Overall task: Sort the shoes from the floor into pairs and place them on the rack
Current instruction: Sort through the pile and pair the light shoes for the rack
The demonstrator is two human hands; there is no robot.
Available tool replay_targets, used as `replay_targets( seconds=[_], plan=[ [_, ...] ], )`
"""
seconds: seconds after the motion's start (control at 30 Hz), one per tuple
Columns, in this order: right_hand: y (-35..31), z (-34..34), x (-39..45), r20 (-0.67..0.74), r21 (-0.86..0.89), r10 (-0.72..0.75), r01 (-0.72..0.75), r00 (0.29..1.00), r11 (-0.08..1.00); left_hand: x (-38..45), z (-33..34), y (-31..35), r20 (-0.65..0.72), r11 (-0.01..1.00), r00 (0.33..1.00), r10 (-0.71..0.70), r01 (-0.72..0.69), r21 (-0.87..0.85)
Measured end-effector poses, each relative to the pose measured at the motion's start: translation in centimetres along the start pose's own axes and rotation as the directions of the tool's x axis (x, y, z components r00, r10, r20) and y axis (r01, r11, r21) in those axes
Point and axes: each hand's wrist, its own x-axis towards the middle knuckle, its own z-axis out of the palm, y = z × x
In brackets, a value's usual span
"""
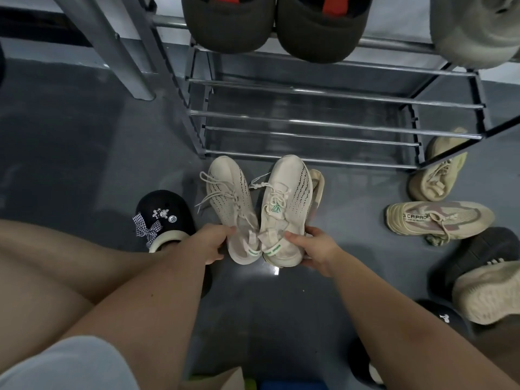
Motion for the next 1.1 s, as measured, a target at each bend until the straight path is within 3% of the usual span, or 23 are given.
replay_targets(
  seconds=[0.2, 0.3, 0.5, 0.77, 1.1],
  plan=[
    [0.4, -0.9, 0.0, 0.071, -0.031, 0.024, -0.021, 0.997, 0.999, -0.3, 1.2, 0.2, -0.003, 0.996, 0.999, 0.043, -0.043, -0.081],
    [0.7, -1.1, 0.0, 0.072, -0.051, 0.002, 0.002, 0.997, 0.999, -0.7, 1.4, -0.1, -0.02, 0.994, 0.995, 0.101, -0.101, -0.032],
    [0.5, -2.1, -0.7, 0.082, 0.007, -0.027, 0.026, 0.996, 1.0, -1.5, 1.4, -0.2, 0.108, 0.989, 0.984, 0.139, -0.143, 0.029],
    [-0.7, -2.7, -3.5, 0.087, 0.163, -0.091, 0.076, 0.992, 0.984, -5.1, 1.3, 0.5, 0.205, 0.959, 0.962, 0.181, -0.127, -0.252],
    [0.3, -4.5, -8.7, 0.046, 0.282, -0.2, 0.18, 0.979, 0.943, -11.8, 2.7, 0.3, 0.405, 0.944, 0.871, 0.277, -0.167, -0.286]
  ],
)
